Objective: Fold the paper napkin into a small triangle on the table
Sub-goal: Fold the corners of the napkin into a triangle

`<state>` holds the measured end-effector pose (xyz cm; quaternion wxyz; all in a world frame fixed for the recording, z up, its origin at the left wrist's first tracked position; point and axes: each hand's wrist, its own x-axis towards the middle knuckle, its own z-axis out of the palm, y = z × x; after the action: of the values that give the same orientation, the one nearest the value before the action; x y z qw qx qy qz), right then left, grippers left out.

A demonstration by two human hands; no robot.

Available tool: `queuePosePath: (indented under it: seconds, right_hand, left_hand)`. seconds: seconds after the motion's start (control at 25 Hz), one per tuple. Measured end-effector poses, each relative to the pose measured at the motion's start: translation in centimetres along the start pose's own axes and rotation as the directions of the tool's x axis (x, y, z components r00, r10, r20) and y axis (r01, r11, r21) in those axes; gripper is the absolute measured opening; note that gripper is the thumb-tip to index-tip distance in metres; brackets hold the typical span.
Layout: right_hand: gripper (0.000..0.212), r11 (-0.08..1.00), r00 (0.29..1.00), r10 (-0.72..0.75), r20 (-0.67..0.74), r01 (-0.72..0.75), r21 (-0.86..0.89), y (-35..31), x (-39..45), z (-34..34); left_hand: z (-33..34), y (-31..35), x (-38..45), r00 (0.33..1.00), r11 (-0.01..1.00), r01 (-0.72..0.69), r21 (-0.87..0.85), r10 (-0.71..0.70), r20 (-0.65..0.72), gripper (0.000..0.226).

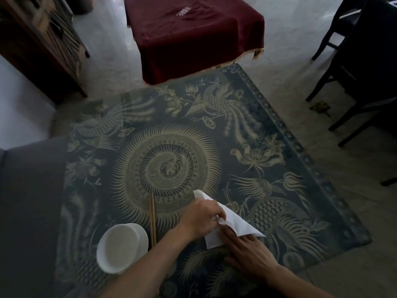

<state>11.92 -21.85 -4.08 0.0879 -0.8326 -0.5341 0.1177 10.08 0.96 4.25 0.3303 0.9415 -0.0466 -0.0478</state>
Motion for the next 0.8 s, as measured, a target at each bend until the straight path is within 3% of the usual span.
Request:
queuePosePath:
  seconds: [0.16,0.28,0.6,0.8]
  right_hand:
    - [0.07,1.0,0.999,-0.024,-0.043,0.024,-0.005,0.4,-1.1,0.6]
    - [0.062,0.991,0.991,-0.122,-0.064,0.117,-0.069,0.8,-1.3,0.7]
    - [0.04,0.928,0.917,-0.363,-0.166,0.34,-0.152,1.7,-2.8,0.6]
    - [0.057,0.986,0.977,-0.14,-0.163,0.123,-0.111,1.5,-1.8,0.3]
  left_hand:
    - [1.5,0.0,-1.9,0.997,0.982,-0.074,0.176,0.074,0.008,0.02]
    - [2.3,-0.5,-2.9,0.997,0.965,-0.082,0.249,0.079,0.025,0.02]
    - [3.4,-1.0,-4.4,0.996,0.957,-0.069,0.283,0.051,0.072,0.021]
    - [3.8,-1.1,-5.1,0.992,0.948,-0.114,0.296,0.096,0.076,0.011]
